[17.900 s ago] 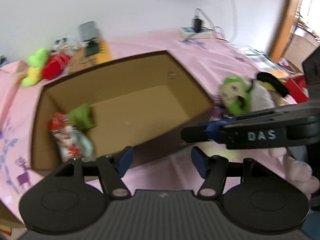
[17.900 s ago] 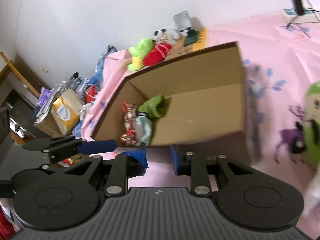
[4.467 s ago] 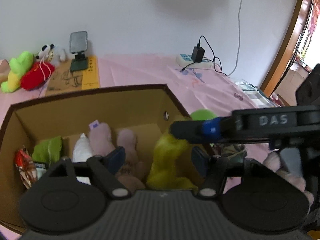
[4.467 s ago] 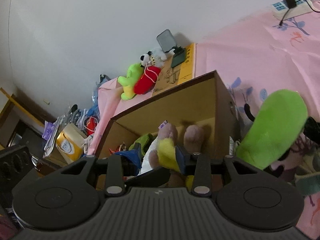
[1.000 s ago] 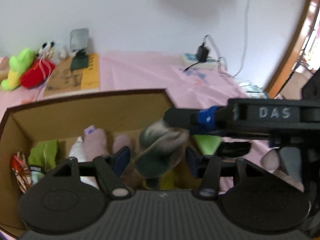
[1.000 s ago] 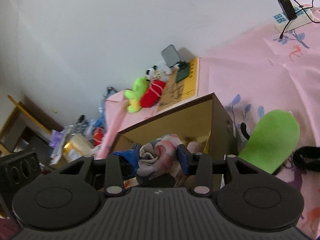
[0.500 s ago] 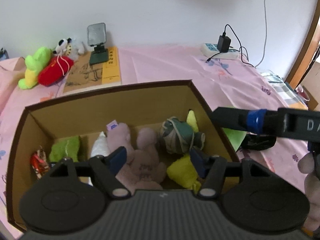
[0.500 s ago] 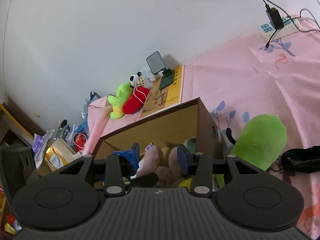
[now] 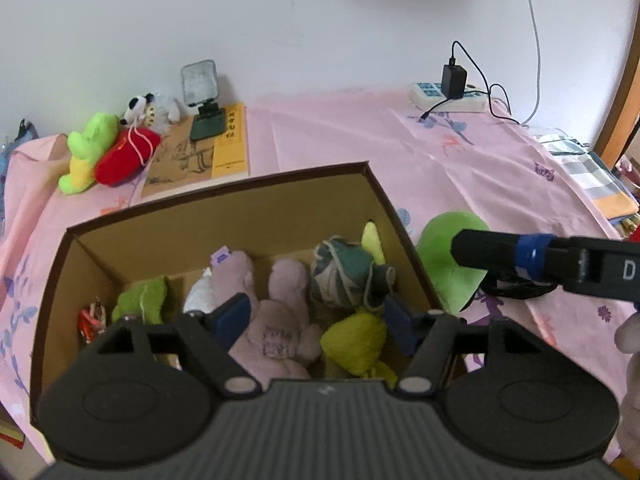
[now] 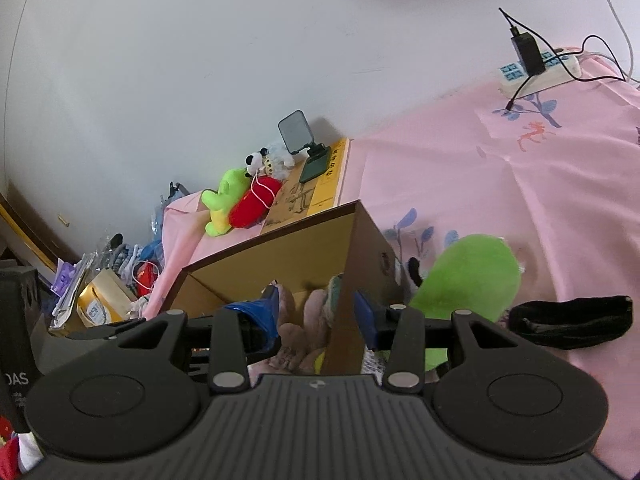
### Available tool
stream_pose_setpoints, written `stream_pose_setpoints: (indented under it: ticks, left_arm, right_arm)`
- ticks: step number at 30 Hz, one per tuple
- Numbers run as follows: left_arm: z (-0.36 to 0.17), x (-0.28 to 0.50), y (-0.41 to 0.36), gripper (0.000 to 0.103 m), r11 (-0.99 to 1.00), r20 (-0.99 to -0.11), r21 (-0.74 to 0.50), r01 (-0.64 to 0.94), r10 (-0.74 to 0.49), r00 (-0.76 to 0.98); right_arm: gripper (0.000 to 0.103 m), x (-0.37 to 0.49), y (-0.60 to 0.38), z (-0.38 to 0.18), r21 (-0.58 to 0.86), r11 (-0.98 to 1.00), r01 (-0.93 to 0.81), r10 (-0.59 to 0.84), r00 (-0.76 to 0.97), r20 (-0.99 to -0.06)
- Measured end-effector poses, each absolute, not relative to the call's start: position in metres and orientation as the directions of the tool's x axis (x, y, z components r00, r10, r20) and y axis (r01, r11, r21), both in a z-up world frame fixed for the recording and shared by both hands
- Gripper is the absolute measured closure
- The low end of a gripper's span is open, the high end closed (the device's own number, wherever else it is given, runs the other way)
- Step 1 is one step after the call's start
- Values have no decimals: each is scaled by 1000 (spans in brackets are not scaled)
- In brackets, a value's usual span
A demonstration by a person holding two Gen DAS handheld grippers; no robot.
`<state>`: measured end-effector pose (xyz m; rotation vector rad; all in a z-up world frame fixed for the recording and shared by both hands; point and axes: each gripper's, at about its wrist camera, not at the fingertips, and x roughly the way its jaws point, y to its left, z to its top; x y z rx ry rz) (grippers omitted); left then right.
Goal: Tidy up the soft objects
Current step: 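Move the right gripper back toward the green plush with the black strap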
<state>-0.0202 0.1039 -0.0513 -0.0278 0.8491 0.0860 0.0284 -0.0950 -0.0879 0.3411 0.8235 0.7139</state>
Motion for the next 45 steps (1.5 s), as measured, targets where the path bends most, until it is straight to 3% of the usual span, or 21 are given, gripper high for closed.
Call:
stream_pose_setpoints:
  ticks: [26,36,45]
  left_arm:
    - [-39,-34,43,30,977,-741,122,-173,205,639]
    - [-25,-45,12,29,990,-735,78,-120,138,663]
    - [-47,-42,-32,29,1000,-771,27,2,19,636]
  right_arm:
    - [76,30,-146,-103,569,670,-477,739,361,-569]
    - [76,28,-177,-114,563,691,-454,719,350,-601]
    - [76,32,-210,-128,537,739,-406,670,366,-645]
